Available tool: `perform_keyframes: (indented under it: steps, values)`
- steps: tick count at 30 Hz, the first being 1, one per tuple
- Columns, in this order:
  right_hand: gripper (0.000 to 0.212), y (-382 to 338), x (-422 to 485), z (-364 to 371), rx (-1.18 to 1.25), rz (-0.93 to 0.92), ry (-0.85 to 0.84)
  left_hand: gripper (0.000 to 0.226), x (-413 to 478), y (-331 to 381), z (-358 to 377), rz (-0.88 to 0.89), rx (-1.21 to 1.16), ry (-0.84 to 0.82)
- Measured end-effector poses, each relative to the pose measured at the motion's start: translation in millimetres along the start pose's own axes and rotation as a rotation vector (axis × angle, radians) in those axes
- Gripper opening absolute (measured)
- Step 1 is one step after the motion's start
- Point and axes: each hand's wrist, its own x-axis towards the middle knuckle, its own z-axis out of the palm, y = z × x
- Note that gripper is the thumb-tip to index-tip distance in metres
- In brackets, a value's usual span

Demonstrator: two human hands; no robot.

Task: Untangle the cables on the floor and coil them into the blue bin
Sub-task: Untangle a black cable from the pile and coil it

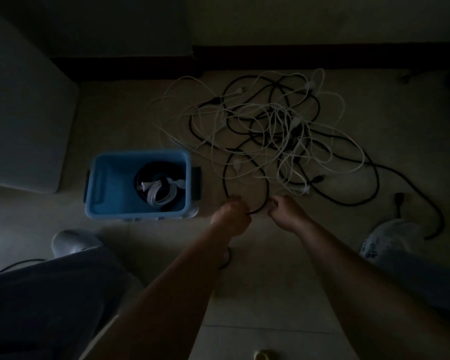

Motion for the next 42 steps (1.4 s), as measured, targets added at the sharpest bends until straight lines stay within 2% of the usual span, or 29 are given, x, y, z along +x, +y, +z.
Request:
perform_keyframes:
  steps: [2,5,9,10,12,14,17,19,20,22,24,27,31,36,39,42]
  values:
    - [0.047,-0.2,11.1,-0.7,0.036,-0.009,-0.007,0.037,13.4,0.6,4.2,0.029,0.046,-0.016]
    - [0.052,-4.0,25.4,0.2,0.139,0.007,-0.011,0.033,23.2,-0.3,8.4,0.068,0.091,0.046]
    - [0.058,2.1,42.8,2.0,0.263,0.107,-0.040,0.047,29.0,-3.4,10.8,0.100,0.180,0.030]
    - [0.058,3.1,44.9,3.4,0.295,0.129,-0.042,0.048,29.6,-2.2,11.1,0.101,0.229,0.016]
    - [0.044,1.4,43.7,3.2,0.350,0.140,-0.014,0.036,30.7,5.4,10.0,0.088,0.336,0.033]
    - [0.027,0.8,41.3,-1.9,0.260,0.109,0.123,0.029,31.9,13.8,9.0,0.051,0.425,0.044]
    - [0.020,1.1,35.6,-23.6,0.164,0.126,0.491,0.032,35.8,17.9,6.6,0.028,0.487,0.014]
    - [0.030,11.6,39.2,-42.4,0.156,0.241,0.628,0.035,39.4,18.1,2.8,-0.007,0.420,-0.021]
    - [0.038,20.1,42.8,-51.8,0.124,0.307,0.617,0.038,41.6,19.3,1.0,-0.018,0.384,-0.029]
    - [0.041,35.9,50.9,-64.9,0.038,0.383,0.477,0.045,45.7,22.4,-1.4,-0.021,0.350,-0.028]
    - [0.034,47.3,60.5,-68.1,0.022,0.333,0.348,0.050,49.2,27.0,-1.2,-0.020,0.299,0.008]
    - [0.029,40.2,63.7,-65.5,0.091,0.249,0.363,0.045,51.7,36.6,-4.0,-0.035,0.180,0.088]
    - [0.031,27.7,65.2,-58.9,0.239,0.266,0.405,0.037,47.6,48.8,-11.2,-0.051,0.096,0.133]
    - [0.023,16.4,72.4,-65.5,0.710,0.306,0.459,0.033,46.7,55.0,-15.8,-0.082,-0.084,0.149]
    - [0.022,14.2,76.7,-67.3,0.820,0.270,0.420,0.031,47.6,57.3,-16.0,-0.078,-0.188,0.152]
    - [0.009,7.1,76.4,-67.3,0.808,0.202,0.474,0.025,47.5,59.6,-18.3,-0.054,-0.267,0.189]
